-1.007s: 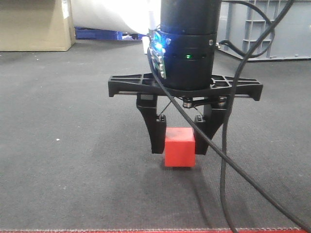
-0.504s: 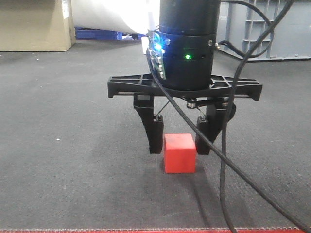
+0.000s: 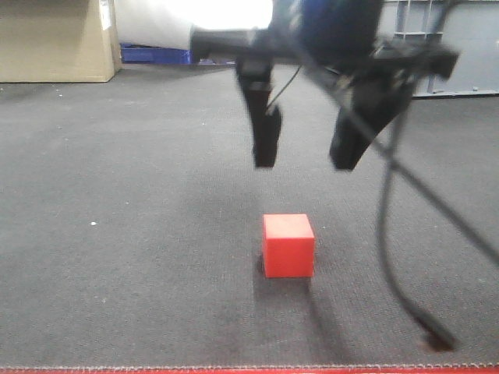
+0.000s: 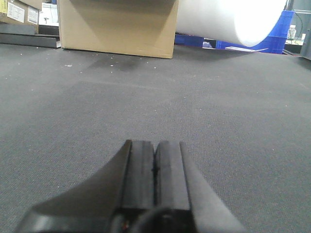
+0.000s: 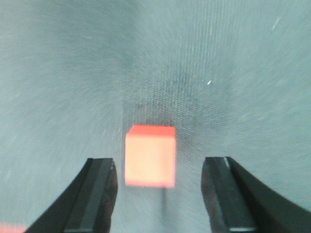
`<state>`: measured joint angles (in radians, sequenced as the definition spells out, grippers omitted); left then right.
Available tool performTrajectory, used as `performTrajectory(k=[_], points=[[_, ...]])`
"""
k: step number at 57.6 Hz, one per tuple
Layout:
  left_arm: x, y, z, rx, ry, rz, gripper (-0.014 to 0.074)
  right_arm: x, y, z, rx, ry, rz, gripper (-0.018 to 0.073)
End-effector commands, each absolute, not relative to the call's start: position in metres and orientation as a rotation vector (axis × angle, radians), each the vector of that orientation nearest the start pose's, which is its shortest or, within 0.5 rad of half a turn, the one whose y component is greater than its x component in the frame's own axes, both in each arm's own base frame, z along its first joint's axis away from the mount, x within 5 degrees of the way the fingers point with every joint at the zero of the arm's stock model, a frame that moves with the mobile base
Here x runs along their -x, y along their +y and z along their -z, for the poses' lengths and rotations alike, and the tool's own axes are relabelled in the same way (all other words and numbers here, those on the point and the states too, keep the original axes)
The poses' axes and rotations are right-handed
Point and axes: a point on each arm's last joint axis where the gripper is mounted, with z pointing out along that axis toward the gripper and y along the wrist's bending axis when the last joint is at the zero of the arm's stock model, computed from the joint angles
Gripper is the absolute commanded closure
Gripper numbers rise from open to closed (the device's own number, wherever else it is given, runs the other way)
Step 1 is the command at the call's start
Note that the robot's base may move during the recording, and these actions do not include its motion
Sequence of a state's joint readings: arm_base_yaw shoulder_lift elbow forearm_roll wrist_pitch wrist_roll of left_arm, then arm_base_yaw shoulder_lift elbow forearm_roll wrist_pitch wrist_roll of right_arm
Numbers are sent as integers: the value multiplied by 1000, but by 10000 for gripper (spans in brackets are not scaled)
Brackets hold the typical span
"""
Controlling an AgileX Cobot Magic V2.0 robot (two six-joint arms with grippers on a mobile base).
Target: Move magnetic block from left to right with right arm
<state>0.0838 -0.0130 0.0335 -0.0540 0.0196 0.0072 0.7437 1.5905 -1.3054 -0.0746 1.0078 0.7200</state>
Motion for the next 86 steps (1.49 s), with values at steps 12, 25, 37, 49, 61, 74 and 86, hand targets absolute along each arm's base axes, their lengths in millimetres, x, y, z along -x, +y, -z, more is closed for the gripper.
performTrajectory(k=[12,25,37,49,61,74,86], points=[[-56,5,-206,103,1441,-24,722,-214,150,-323,212,2546,-390,338],[-56,5,-206,103,1441,-24,722,-185,78,-317,227,2434,-303,501],[-56,5,-206,103,1441,-24,722,-162,36,-308,151,2331,-214,501],[-56,5,-206,103,1441,-24,722,-140,17,-295,20,2086,-161,501],[-56,5,-206,103,1441,-24,722,-109,12,-283,5,1826,-155,501],[-56,5,-206,103,1441,-24,722,-70,8,-270,8,1617,-154,501],[-56,5,-206,103,1441,-24,722,-55,6,-262,9,1552,-157,501]])
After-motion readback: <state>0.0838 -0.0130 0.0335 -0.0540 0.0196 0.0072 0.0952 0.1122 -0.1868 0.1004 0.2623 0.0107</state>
